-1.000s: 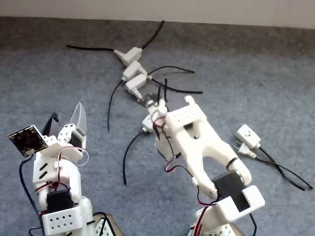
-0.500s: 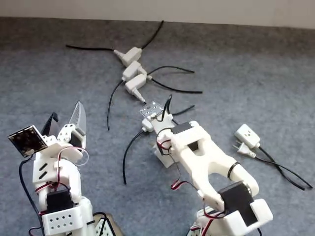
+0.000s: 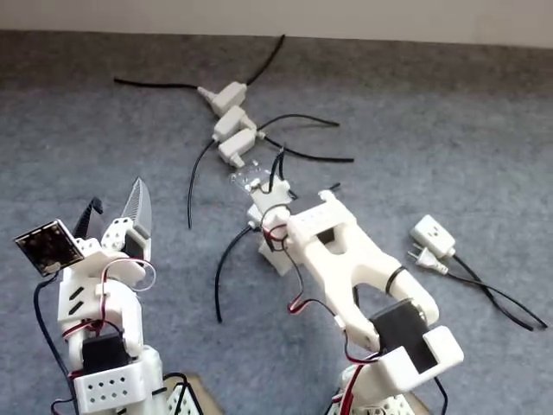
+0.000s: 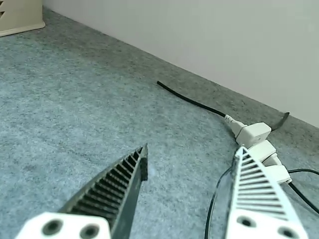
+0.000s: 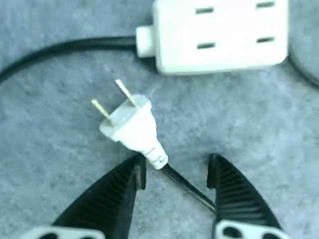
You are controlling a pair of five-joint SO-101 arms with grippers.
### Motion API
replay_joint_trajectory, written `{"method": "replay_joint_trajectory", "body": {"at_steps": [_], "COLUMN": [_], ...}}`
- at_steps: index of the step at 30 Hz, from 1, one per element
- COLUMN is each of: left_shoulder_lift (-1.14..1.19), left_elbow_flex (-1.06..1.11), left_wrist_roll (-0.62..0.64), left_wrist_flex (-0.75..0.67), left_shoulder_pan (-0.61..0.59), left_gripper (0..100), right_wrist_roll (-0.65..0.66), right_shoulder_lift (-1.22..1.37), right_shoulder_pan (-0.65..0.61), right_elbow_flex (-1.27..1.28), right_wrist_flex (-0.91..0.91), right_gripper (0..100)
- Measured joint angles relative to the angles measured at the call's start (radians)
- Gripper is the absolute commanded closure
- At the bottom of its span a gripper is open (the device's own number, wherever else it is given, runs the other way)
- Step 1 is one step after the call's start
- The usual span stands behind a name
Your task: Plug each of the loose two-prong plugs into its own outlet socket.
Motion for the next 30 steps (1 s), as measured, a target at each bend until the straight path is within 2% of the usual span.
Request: {"method": "replay_joint_trajectory", "body": {"at_steps": [4, 10, 20, 26, 30], "left_shoulder_lift": [0.000, 0.000, 0.000, 0.000, 0.000], "left_elbow_flex": [0.000, 0.000, 0.000, 0.000, 0.000], "left_wrist_roll": [0.000, 0.000, 0.000, 0.000, 0.000], "left_wrist_flex": [0.000, 0.000, 0.000, 0.000, 0.000], "left_shoulder_pan": [0.000, 0.000, -0.008, -0.008, -0.008], "left_gripper": [73, 73, 73, 73, 73], "right_wrist_roll": [0.000, 0.000, 0.002, 0.003, 0.003], "right_shoulder_lift": [0.000, 0.006, 0.224, 0.255, 0.267], "right_shoulder_pan": [-0.017, -0.063, -0.071, -0.075, -0.101], "right_elbow_flex": [-0.114, -0.184, -0.233, -0.276, -0.328], "right_wrist_flex": [0.086, 0.107, 0.109, 0.117, 0.189], "right_gripper": [77.9, 77.9, 77.9, 89.2, 87.1]}}
